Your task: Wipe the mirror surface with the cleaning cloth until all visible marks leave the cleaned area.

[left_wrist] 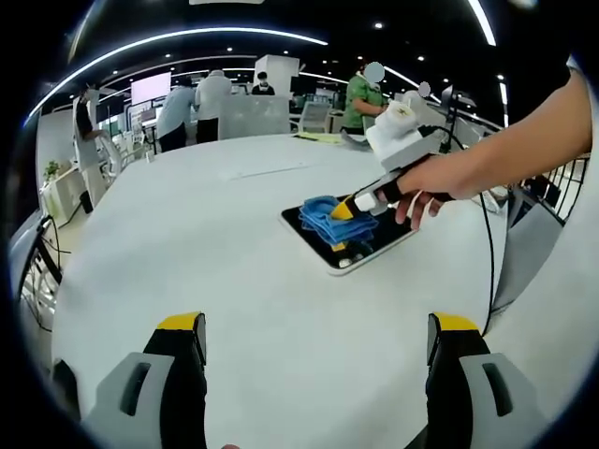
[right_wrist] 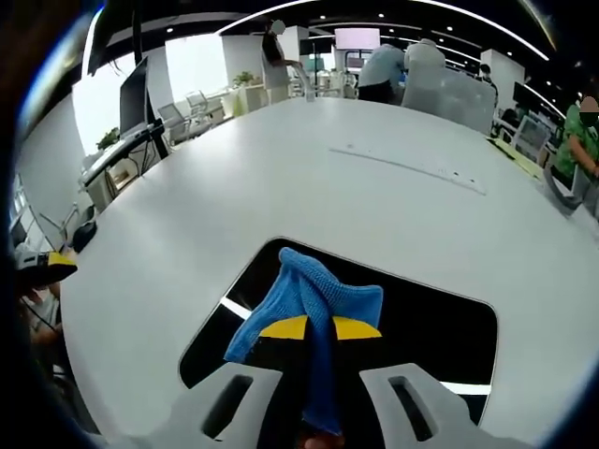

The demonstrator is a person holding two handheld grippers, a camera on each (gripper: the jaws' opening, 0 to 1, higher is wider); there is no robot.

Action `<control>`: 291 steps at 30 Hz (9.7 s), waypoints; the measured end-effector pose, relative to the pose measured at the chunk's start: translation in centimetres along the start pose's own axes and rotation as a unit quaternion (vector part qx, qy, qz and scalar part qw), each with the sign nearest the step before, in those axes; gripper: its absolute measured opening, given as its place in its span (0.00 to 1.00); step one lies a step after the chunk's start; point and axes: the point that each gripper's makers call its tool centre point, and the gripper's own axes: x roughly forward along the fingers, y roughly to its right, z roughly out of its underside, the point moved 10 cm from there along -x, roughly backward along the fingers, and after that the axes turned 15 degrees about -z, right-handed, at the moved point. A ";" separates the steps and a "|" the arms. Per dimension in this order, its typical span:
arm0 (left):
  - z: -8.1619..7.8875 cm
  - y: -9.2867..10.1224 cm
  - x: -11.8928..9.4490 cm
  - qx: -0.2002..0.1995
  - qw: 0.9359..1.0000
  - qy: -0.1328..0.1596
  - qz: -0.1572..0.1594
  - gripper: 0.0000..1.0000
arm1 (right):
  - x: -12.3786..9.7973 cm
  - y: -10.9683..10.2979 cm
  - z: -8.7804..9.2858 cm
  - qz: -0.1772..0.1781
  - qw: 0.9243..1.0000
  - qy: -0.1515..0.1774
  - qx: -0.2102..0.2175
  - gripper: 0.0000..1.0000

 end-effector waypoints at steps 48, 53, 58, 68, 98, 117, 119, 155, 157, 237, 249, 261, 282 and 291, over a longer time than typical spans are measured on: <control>0.5 -1.1 -0.9 -0.010 1.000 0.001 -0.012 0.99 | 1.9 1.7 -2.7 0.013 1.000 -0.020 0.001 0.04; 0.8 -1.6 -1.5 -0.019 1.000 0.004 -0.021 0.99 | 2.1 1.3 -2.9 0.021 1.000 -0.023 0.001 0.04; 1.1 -2.0 -1.8 -0.019 0.999 0.002 -0.026 0.99 | 2.6 1.2 -3.2 0.023 0.999 -0.022 0.001 0.04; 1.3 -2.2 -1.9 -0.023 0.999 0.003 -0.030 0.99 | 3.3 0.7 -3.5 0.022 0.999 -0.023 -0.003 0.04; 1.6 -2.5 -2.2 -0.026 0.999 0.001 -0.033 0.99 | 4.2 -0.5 -3.8 0.013 0.999 -0.024 -0.022 0.04; 0.7 -2.0 -1.9 -0.014 1.000 0.005 -0.026 0.99 | 3.3 -1.5 -3.1 0.014 0.999 -0.012 -0.028 0.04; 0.7 -1.9 -1.9 -0.013 1.000 0.005 -0.025 0.99 | 3.2 -1.5 -3.0 0.014 0.999 -0.011 -0.027 0.04; 0.6 -0.9 -2.0 -0.010 1.000 0.005 -0.019 0.99 | 1.7 -3.4 -0.6 -0.002 0.999 -0.001 -0.032 0.05; 0.5 -0.8 -2.0 -0.008 1.000 0.006 -0.018 0.99 | 1.6 -3.5 -0.4 -0.003 0.999 0.001 -0.032 0.05; 0.6 1.3 -1.4 0.006 1.000 0.000 0.008 0.99 | -1.7 -6.0 3.6 -0.039 0.999 0.006 -0.032 0.08; 0.3 1.6 -1.3 0.021 1.000 -0.004 0.023 0.99 | -1.6 -5.7 3.4 -0.042 0.999 -0.010 -0.033 0.04; 0.2 2.2 -1.4 0.032 0.999 -0.009 0.036 0.99 | -2.4 -5.6 3.1 -0.045 0.999 -0.005 -0.013 0.03; -1.5 5.1 -1.8 0.025 1.000 -0.003 0.013 0.99 | -9.6 -4.4 2.4 -0.078 0.995 0.060 -0.015 0.03; -2.3 6.7 -1.9 0.028 1.000 0.002 0.001 0.99 | -13.5 -2.7 3.7 -0.087 0.993 0.077 -0.017 0.03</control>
